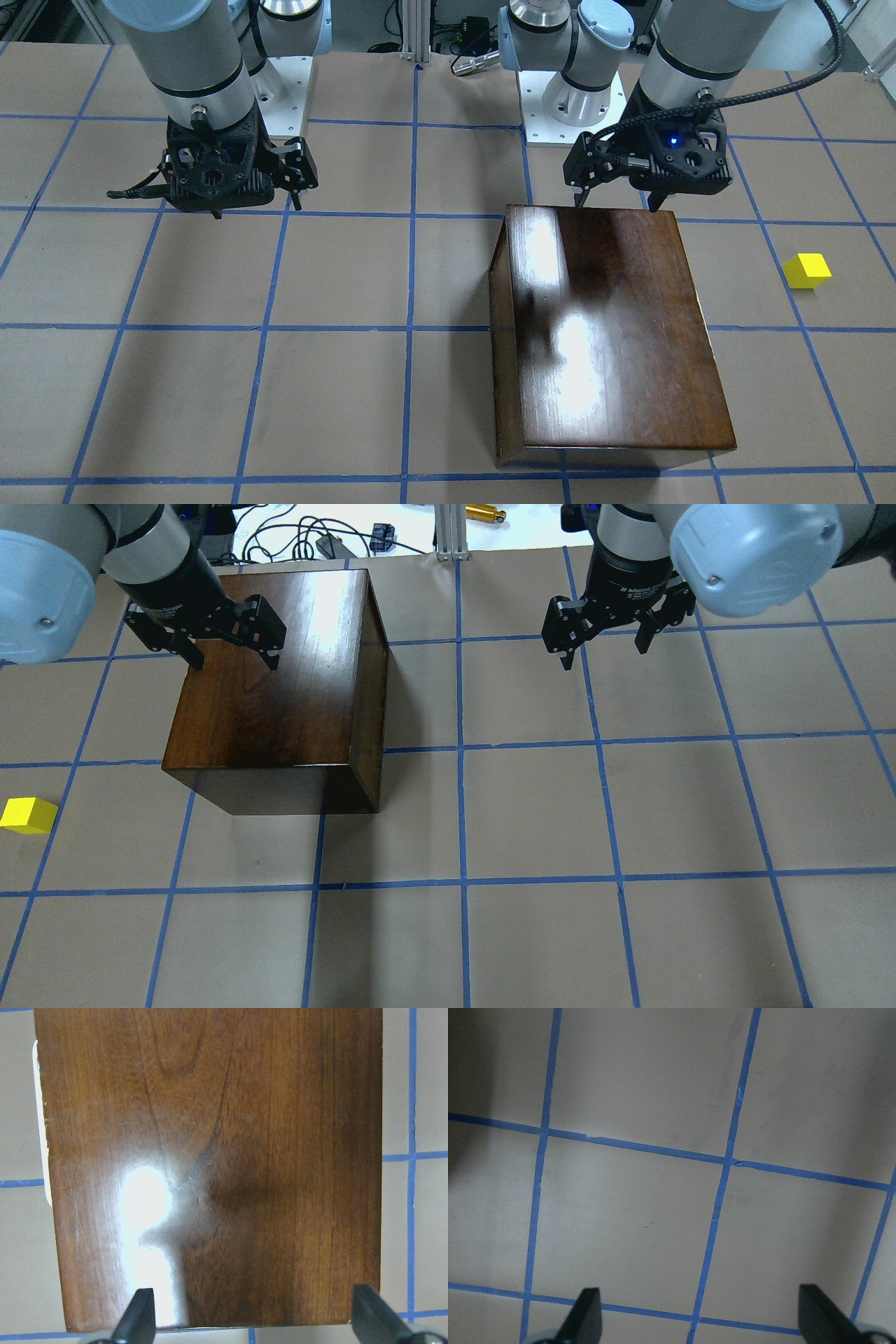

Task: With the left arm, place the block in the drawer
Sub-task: 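Move the left gripper off the cabinet top toward the drawer's white handle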

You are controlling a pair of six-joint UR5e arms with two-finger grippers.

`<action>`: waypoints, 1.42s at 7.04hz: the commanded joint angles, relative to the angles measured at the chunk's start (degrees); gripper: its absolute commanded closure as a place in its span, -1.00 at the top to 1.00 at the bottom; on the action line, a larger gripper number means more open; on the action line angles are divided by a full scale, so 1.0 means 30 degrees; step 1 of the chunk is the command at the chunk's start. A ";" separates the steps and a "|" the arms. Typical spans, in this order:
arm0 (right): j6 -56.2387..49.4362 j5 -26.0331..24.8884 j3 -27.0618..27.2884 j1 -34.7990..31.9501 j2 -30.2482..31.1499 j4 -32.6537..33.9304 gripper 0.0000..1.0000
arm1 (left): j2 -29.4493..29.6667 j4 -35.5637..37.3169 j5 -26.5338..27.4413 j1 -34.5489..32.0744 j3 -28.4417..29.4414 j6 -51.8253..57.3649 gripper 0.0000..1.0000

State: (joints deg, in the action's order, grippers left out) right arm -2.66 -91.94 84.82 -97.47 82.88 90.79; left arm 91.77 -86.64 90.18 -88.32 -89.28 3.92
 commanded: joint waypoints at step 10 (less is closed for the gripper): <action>0.0009 0.0000 -0.0001 0.0000 0.0000 0.0000 1.00 | 0.3091 0.0286 0.0855 1.0513 0.1660 0.7361 1.00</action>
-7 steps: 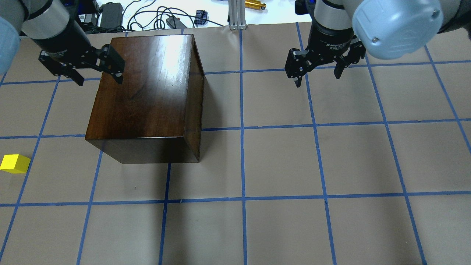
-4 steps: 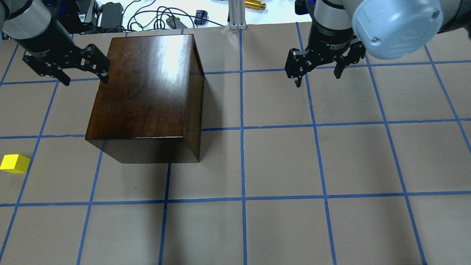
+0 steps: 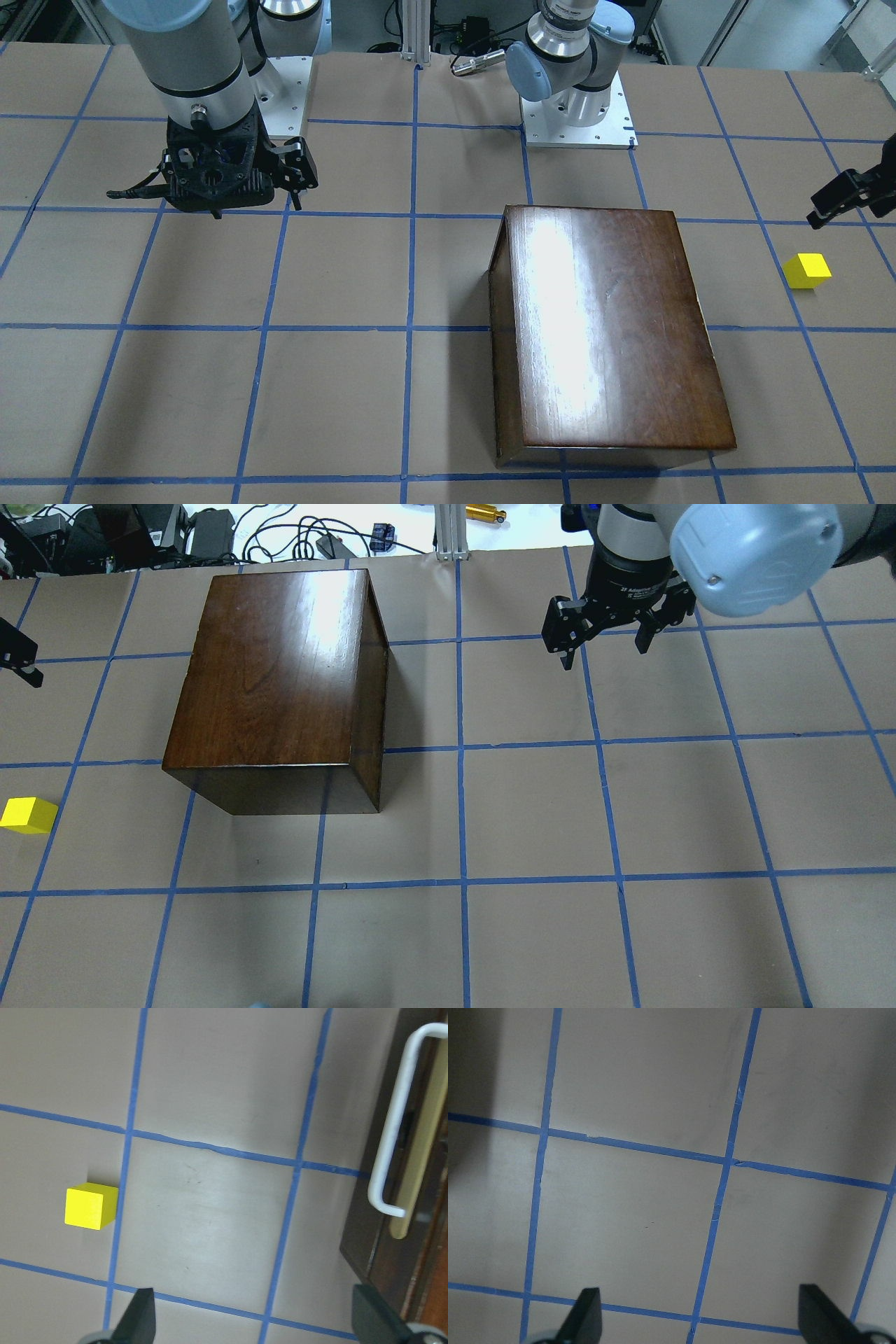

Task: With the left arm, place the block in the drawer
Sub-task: 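Lower the left gripper and close it on the white drawer handle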

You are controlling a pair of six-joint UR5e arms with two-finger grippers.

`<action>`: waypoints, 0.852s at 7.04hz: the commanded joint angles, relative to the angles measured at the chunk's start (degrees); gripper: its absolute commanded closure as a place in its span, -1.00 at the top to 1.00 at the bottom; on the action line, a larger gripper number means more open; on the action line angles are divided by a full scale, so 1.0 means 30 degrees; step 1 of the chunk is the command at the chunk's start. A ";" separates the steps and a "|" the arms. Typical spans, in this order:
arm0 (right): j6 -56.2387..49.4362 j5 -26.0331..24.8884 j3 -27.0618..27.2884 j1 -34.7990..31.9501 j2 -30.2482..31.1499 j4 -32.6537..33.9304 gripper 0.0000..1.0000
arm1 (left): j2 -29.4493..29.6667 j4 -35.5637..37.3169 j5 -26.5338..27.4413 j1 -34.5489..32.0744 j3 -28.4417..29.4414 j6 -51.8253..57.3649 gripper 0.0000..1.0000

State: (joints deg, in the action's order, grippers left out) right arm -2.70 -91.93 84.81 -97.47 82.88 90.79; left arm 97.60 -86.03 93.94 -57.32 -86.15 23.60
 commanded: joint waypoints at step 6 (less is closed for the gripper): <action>-0.0007 0.0000 0.0000 -0.0001 0.0001 0.0000 1.00 | 0.6076 0.0758 -0.5460 0.0005 0.1620 0.1594 1.00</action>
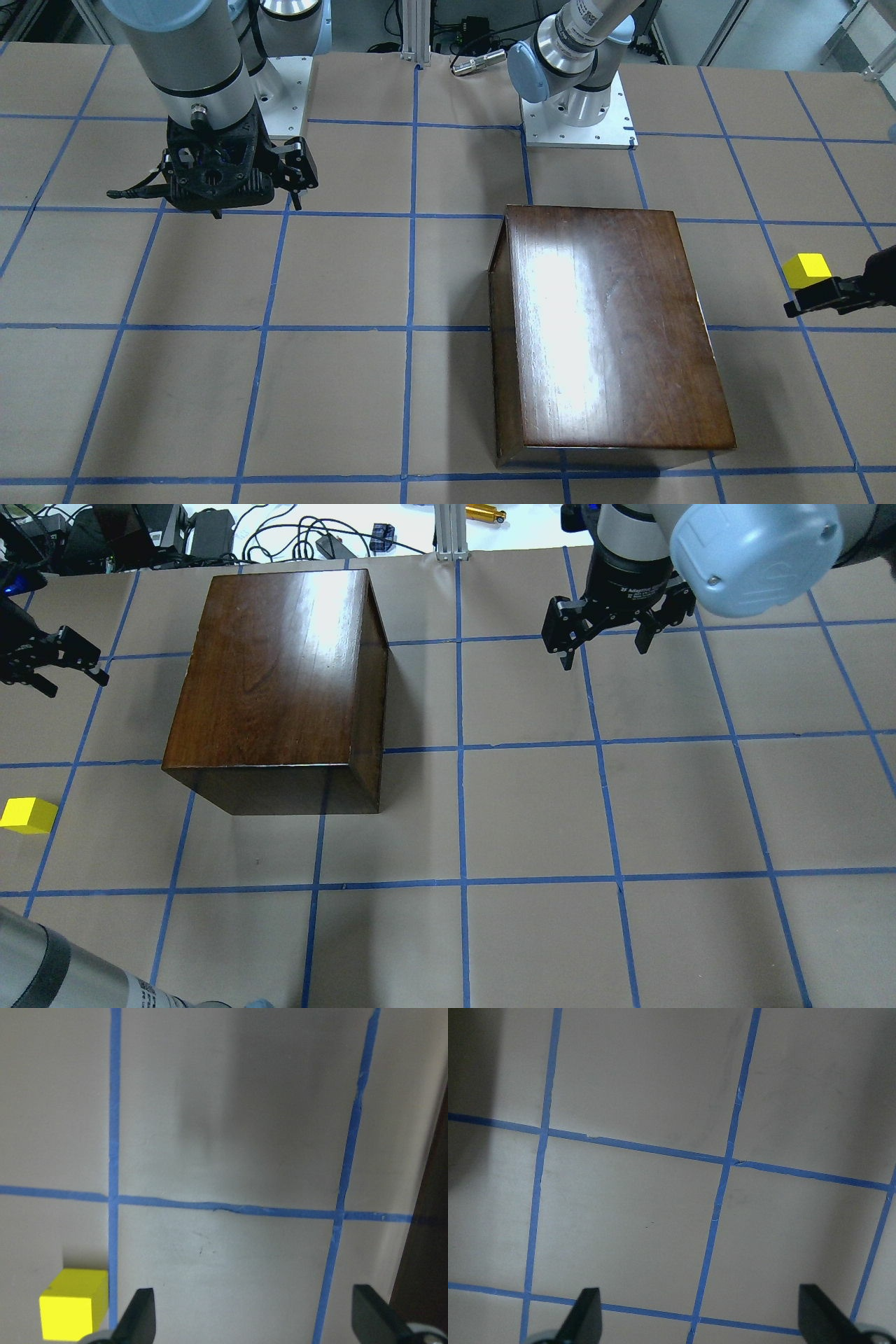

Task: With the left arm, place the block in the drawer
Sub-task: 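Lower the left gripper and close it on the white drawer handle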

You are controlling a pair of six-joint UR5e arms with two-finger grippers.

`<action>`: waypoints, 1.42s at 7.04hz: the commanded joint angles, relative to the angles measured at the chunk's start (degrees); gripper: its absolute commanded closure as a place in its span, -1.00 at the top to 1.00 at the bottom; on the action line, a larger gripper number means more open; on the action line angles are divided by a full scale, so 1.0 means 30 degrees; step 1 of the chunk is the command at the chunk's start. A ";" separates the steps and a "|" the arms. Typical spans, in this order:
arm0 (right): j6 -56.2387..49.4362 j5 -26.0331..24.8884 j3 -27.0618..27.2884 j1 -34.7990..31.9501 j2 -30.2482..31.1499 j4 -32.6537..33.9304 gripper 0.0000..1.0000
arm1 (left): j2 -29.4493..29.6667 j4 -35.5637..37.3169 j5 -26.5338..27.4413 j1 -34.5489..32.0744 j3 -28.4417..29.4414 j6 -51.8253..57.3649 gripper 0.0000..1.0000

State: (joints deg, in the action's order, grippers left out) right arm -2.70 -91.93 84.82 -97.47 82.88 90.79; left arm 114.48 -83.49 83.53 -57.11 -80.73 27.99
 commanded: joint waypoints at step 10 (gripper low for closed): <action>0.0020 -0.0001 -0.0001 -0.0001 0.0001 0.0000 1.00 | 0.1274 -0.0295 -0.5871 -0.1209 -0.1331 0.2476 1.00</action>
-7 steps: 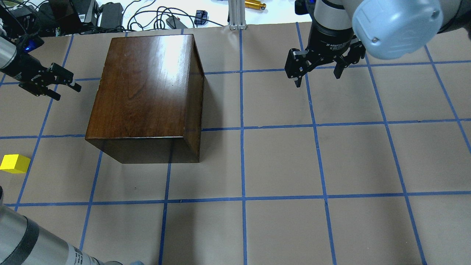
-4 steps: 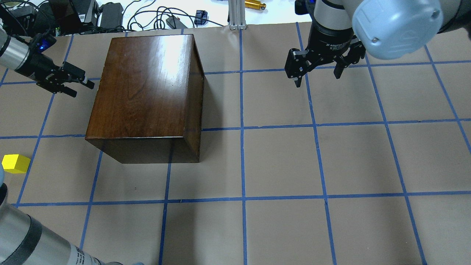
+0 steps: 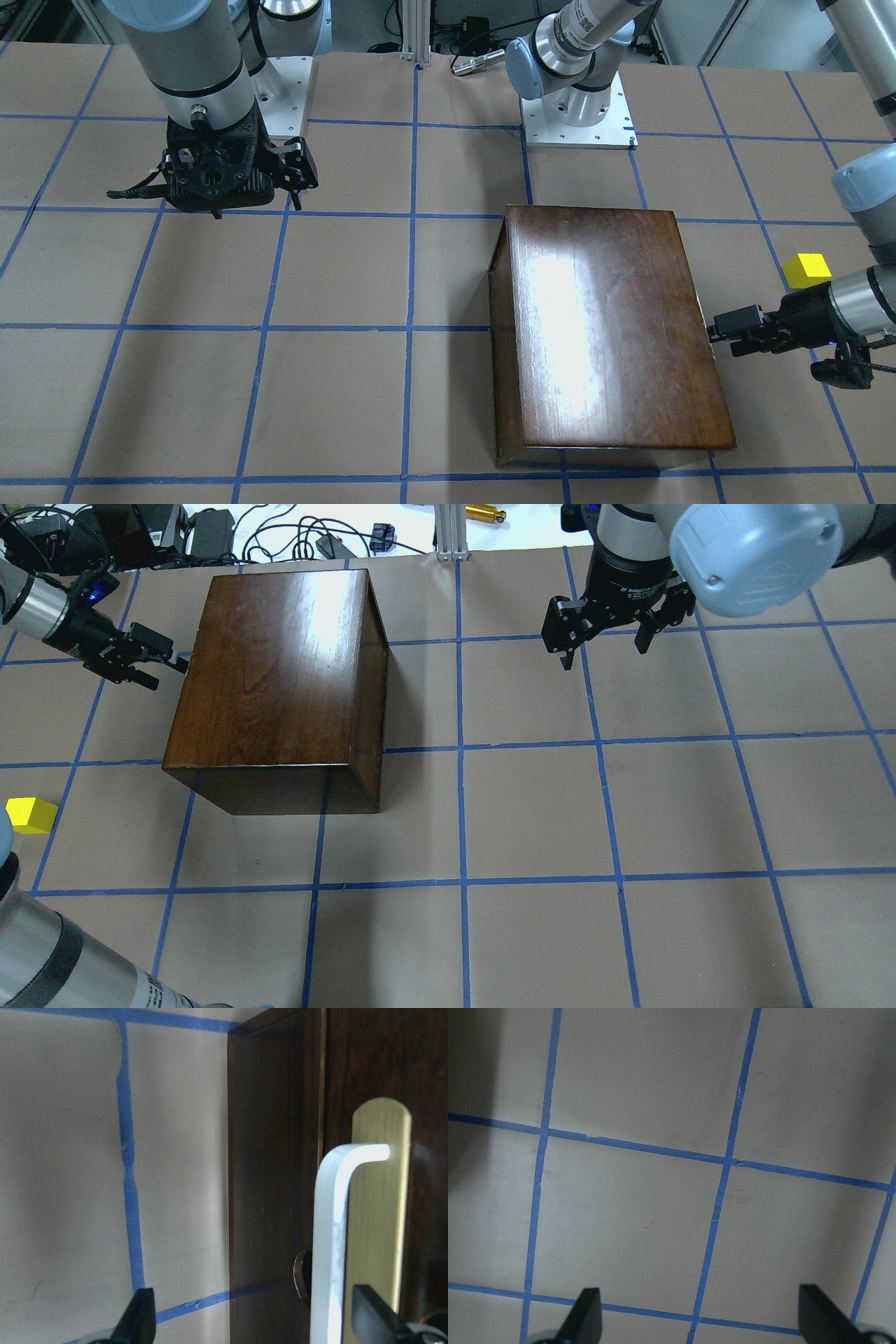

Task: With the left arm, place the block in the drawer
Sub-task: 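Lower the left gripper and close it on the white drawer handle, then pull the drawer handle outward with the left gripper to open the drawer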

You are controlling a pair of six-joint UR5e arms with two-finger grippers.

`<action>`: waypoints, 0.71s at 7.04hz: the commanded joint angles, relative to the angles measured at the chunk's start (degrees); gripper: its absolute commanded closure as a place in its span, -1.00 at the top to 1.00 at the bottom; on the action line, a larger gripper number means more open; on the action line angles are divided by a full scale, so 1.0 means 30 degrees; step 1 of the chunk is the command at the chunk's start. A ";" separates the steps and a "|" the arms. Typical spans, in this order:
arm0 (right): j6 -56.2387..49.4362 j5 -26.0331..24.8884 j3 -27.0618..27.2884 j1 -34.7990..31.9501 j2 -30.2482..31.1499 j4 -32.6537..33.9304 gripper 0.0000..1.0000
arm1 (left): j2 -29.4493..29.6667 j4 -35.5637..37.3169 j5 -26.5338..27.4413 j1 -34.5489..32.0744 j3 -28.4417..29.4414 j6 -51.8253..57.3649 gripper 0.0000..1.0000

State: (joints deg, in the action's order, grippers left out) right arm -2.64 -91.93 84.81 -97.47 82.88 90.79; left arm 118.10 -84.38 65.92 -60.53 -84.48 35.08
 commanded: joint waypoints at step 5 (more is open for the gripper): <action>0.0000 -0.0001 0.0000 0.0000 0.0000 0.0000 1.00 | 0.0857 0.0266 0.0116 -0.0039 -0.0023 0.0347 1.00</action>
State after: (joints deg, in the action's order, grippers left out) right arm -2.67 -91.93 84.82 -97.47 82.88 90.79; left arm 120.52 -83.67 66.06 -60.72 -84.69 36.18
